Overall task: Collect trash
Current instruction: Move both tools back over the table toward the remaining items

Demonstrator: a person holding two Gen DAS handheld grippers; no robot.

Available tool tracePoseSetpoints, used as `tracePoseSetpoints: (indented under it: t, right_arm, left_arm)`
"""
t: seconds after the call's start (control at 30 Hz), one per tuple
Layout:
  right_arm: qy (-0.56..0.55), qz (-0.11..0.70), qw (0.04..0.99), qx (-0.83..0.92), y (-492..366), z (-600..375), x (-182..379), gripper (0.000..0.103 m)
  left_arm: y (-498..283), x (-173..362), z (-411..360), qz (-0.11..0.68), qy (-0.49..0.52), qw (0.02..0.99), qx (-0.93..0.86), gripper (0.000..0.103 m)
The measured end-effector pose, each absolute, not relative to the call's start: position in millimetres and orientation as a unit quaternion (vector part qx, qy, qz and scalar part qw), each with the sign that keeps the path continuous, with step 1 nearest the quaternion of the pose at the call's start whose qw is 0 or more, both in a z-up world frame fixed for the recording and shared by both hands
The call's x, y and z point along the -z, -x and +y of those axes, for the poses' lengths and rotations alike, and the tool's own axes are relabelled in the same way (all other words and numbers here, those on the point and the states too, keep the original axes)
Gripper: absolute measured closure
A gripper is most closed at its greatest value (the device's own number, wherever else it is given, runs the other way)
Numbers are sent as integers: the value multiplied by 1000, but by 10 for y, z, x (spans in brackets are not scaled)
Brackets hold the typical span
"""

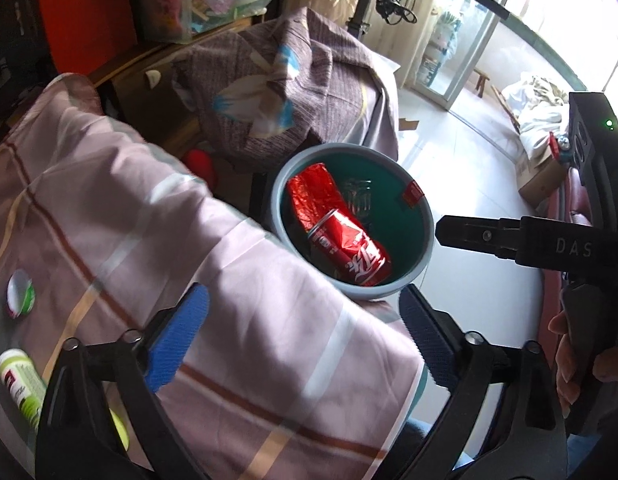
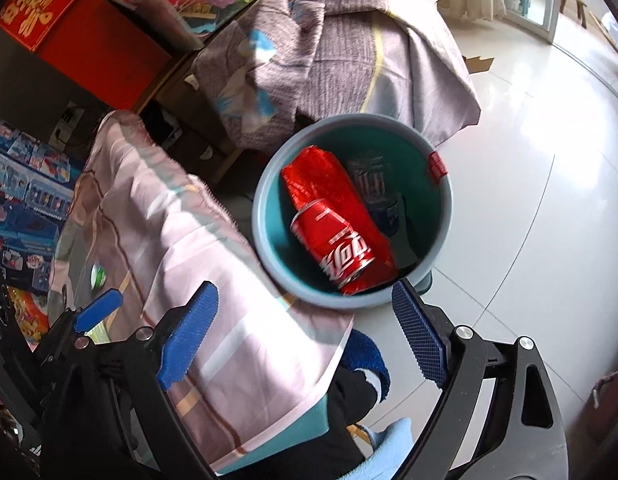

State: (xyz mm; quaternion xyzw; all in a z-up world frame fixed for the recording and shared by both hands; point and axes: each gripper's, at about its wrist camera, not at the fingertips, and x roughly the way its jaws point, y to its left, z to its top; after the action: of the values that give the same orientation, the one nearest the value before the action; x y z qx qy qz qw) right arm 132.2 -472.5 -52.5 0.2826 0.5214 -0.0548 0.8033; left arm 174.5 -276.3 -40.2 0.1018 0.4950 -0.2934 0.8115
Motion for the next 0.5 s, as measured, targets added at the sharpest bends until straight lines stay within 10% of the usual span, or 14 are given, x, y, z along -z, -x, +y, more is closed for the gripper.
tracePoseSetpoints:
  t: [0.5]
  right_arm:
    - [-219, 538, 814, -8, -1242, -3763, 318, 18]
  left_arm:
    - [-1356, 351, -1689, 488, -63, 837, 239, 5]
